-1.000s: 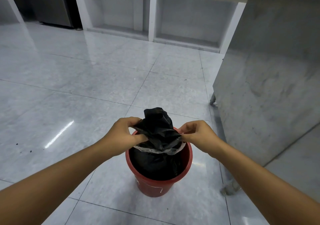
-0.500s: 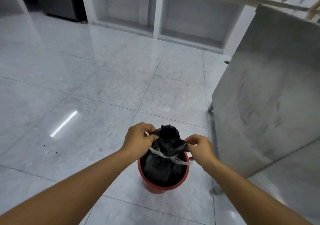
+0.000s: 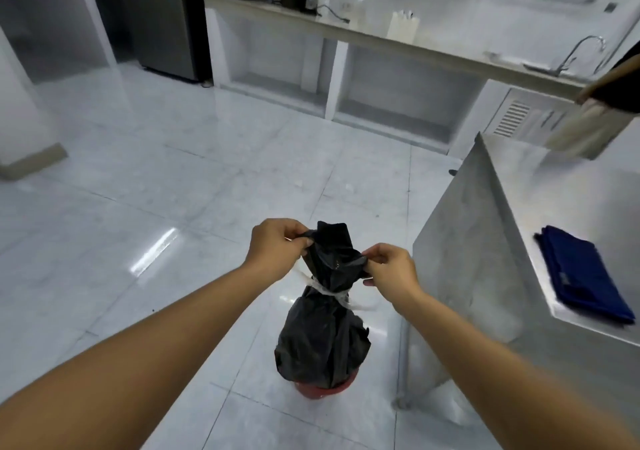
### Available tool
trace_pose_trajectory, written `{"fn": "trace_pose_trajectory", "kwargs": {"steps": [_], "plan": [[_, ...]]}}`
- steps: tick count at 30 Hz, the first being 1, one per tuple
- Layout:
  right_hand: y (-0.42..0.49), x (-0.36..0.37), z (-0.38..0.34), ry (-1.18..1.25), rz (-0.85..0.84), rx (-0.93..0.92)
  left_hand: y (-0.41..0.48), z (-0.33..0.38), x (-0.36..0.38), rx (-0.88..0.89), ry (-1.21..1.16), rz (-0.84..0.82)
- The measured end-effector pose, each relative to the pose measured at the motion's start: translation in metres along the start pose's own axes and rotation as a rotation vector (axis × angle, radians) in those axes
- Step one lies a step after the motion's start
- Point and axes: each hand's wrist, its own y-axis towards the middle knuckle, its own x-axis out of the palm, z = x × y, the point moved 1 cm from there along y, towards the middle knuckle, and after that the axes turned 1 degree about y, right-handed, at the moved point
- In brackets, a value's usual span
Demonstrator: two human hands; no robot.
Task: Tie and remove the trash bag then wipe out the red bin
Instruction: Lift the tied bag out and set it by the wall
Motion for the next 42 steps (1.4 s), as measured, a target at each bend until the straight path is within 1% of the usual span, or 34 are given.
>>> {"fn": "trace_pose_trajectory", "kwargs": {"steps": [3, 6, 9, 13, 17, 20, 22, 24, 25, 27, 29, 32, 35, 39, 42], "plan": [[-0.017, 0.003, -0.069, -0.046, -0.072, -0.051, -0.004, 0.049, -0.051, 0.013, 0.016, 0.035], [-0.03, 0.021, -0.126, -0.076, -0.132, -0.108, -0.009, 0.08, -0.107, 0.015, 0.04, 0.088], [-0.041, 0.055, -0.177, -0.074, -0.202, -0.149, -0.009, 0.091, -0.171, 0.004, 0.03, 0.135], [-0.052, 0.115, -0.235, -0.114, -0.279, -0.185, 0.001, 0.086, -0.261, 0.027, 0.046, 0.14], [-0.059, 0.189, -0.29, -0.192, -0.367, -0.218, 0.007, 0.068, -0.355, 0.024, 0.117, 0.162], [-0.06, 0.255, -0.327, -0.218, -0.379, -0.251, 0.019, 0.053, -0.421, 0.03, 0.18, 0.193], [-0.057, 0.298, -0.349, -0.215, -0.385, -0.262, 0.028, 0.043, -0.457, 0.043, 0.203, 0.269], [-0.051, 0.349, -0.37, -0.191, -0.416, -0.262, 0.036, 0.025, -0.494, 0.032, 0.192, 0.38], [-0.049, 0.363, -0.376, -0.183, -0.422, -0.262, 0.04, 0.016, -0.503, 0.022, 0.185, 0.414], [-0.04, 0.425, -0.394, -0.179, -0.468, -0.269, 0.05, -0.009, -0.546, -0.012, 0.186, 0.484], [-0.034, 0.454, -0.399, -0.164, -0.476, -0.276, 0.056, -0.024, -0.566, -0.041, 0.194, 0.48], [-0.014, 0.543, -0.428, -0.167, -0.554, -0.287, 0.085, -0.059, -0.636, -0.092, 0.229, 0.521], [0.008, 0.63, -0.463, -0.179, -0.637, -0.325, 0.121, -0.089, -0.71, -0.148, 0.316, 0.541], [0.031, 0.724, -0.507, -0.263, -0.73, -0.376, 0.164, -0.119, -0.798, -0.243, 0.357, 0.547], [0.048, 0.792, -0.542, -0.325, -0.771, -0.42, 0.193, -0.148, -0.859, -0.286, 0.323, 0.587]]}}
